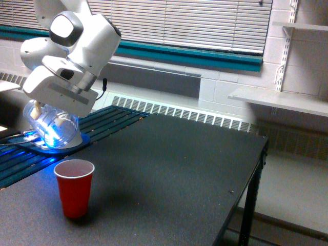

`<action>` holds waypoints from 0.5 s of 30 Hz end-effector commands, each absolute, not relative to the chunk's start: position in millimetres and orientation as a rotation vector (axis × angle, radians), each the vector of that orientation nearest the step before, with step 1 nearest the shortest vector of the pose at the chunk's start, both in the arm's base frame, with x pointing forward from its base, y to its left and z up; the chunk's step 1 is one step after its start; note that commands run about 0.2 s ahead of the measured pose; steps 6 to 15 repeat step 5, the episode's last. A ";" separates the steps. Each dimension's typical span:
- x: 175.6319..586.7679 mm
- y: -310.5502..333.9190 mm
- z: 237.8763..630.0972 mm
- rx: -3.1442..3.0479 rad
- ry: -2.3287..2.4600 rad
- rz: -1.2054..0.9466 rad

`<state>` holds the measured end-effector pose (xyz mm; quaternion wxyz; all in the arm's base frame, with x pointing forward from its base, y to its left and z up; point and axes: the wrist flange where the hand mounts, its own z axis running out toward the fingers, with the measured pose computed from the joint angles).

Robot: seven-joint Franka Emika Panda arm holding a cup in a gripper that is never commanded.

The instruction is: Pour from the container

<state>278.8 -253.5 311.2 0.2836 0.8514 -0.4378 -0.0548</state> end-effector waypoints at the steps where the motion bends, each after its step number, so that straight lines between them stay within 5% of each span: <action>1: 277.4 -262.4 312.6 2.322 -1.199 -0.102; 15: 277.3 -266.3 311.9 2.338 -1.203 -0.093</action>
